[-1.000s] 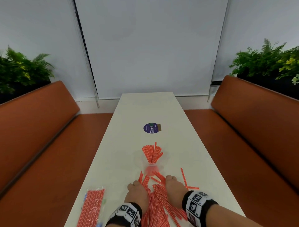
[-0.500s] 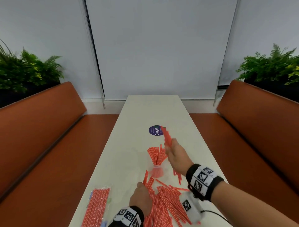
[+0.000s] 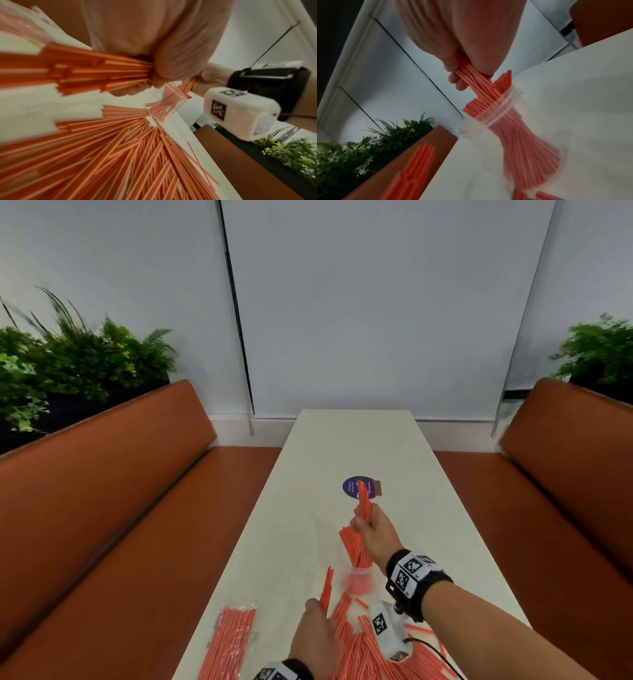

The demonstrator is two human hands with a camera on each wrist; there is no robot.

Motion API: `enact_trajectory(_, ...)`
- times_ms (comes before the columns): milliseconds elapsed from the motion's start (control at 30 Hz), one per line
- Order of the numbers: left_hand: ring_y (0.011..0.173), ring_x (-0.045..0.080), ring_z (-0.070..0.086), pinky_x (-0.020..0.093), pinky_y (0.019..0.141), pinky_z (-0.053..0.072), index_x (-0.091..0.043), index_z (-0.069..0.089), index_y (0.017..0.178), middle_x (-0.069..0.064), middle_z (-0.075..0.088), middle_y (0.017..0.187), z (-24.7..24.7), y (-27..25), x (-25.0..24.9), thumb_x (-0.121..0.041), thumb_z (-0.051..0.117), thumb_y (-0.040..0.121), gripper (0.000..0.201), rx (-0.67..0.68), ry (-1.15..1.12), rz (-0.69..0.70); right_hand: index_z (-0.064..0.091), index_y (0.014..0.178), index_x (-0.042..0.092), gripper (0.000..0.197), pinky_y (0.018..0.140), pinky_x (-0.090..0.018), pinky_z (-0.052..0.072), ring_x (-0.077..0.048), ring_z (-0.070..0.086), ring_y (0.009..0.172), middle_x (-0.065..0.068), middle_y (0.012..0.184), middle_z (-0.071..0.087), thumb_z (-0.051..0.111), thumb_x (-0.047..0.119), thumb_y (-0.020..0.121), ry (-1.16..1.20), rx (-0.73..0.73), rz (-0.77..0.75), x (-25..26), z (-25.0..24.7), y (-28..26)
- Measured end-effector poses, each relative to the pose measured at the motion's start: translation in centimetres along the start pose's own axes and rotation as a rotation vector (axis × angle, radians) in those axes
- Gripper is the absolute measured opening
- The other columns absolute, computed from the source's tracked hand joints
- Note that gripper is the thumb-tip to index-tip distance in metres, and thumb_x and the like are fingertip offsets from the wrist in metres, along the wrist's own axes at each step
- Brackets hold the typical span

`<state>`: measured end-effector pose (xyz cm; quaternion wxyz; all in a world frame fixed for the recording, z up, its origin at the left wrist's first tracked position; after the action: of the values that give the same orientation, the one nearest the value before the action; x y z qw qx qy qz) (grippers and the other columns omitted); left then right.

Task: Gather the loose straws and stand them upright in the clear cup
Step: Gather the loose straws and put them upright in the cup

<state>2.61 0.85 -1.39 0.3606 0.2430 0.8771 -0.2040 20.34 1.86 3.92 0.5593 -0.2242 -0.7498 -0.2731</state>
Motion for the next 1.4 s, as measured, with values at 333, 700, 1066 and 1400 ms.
enact_trajectory(333,0.065,0.009,0.043,0.020,0.055,0.033,-0.013,0.033,0.092,-0.004,0.044,0.078,-0.9,1.4,-1.8,-0.014,0.035,0.097,0.006,0.000,-0.104,0.082,0.051,0.123,0.004,0.038,0.095,-0.021,0.039,-0.017,0.052,0.109,-0.009,0.120,0.054,0.046,-0.008,0.087,-0.390,0.007,-0.170,-0.4,-1.4,-0.6)
enact_trajectory(700,0.067,0.015,0.043,0.031,0.067,0.041,-0.013,0.040,0.103,-0.001,0.045,0.077,-3.9,6.3,-12.7,-0.011,0.037,0.097,0.007,-0.216,-0.469,0.380,0.017,0.143,0.001,0.074,0.115,-0.029,0.020,-0.027,0.021,0.138,-0.014,0.148,0.018,0.057,0.031,0.090,-0.692,0.182,0.027,-2.8,-3.9,-5.4)
enact_trajectory(1066,0.082,0.022,0.061,0.043,0.085,0.052,-0.022,0.039,0.110,-0.001,0.057,0.084,0.5,9.7,-9.4,-0.003,0.045,0.090,0.028,-0.113,-0.323,0.279,0.006,0.146,0.004,0.086,0.110,-0.026,0.028,-0.025,0.033,0.134,-0.015,0.146,0.027,0.061,0.027,0.084,-0.535,0.274,0.166,-3.6,-2.5,-4.7)
enact_trajectory(1400,0.123,0.009,0.033,0.012,0.103,0.024,-0.017,0.041,0.137,-0.001,0.032,0.131,0.7,9.9,-9.1,-0.002,0.049,0.089,0.051,-0.112,0.025,0.490,0.027,0.139,0.006,0.065,0.103,-0.037,0.040,-0.028,0.043,0.118,-0.016,0.132,0.043,0.056,0.014,0.081,-0.552,0.315,0.098,-2.2,-1.9,-4.5)
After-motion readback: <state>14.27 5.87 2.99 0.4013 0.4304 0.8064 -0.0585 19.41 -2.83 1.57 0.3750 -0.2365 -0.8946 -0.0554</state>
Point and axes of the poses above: each hand's wrist, its own y-axis towards the middle knuckle, its own z-axis out of the palm, x = y × z, the point moved 2 cm from there along y, towards the middle knuckle
